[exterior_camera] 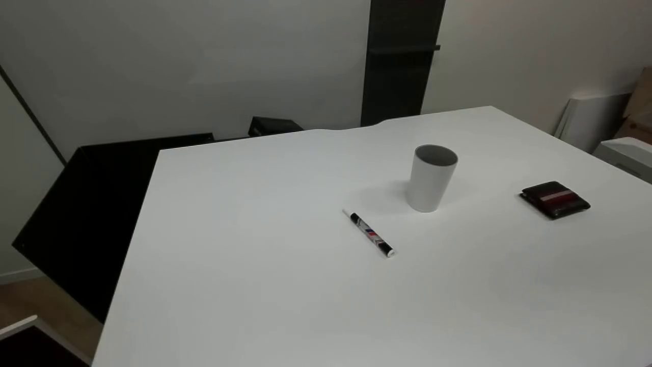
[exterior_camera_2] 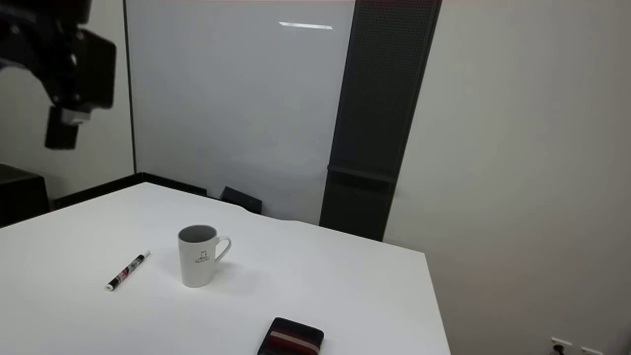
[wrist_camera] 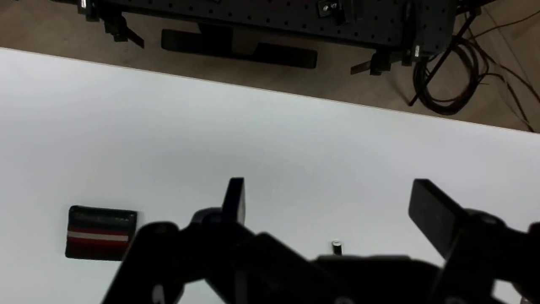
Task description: Pick the pen and put it in the cup
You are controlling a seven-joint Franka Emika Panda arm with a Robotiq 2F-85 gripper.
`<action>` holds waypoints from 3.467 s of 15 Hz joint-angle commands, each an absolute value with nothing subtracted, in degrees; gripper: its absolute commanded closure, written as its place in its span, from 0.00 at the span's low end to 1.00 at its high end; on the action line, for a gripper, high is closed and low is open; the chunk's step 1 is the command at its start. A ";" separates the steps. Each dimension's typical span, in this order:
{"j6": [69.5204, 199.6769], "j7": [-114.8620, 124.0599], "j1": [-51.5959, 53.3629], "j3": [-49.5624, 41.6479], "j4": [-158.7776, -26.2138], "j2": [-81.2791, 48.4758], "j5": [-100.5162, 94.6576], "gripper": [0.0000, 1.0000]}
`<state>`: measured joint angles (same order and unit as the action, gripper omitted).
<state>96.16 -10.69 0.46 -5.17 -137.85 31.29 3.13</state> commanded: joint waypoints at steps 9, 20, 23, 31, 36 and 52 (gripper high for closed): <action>118.00 -10.52 0.43 -2.50 -133.84 5.04 -4.29 0.00; 129.56 4.87 6.49 6.25 -132.59 -2.49 -4.71 0.00; 132.05 2.81 7.34 7.14 -132.92 -3.22 -1.83 0.00; 132.65 3.90 7.59 7.11 -134.10 -3.67 -4.46 0.00; 136.72 1.08 7.29 6.78 -131.72 -12.36 -4.59 0.00; 141.84 3.55 11.44 1.80 -111.23 -37.04 -8.37 0.00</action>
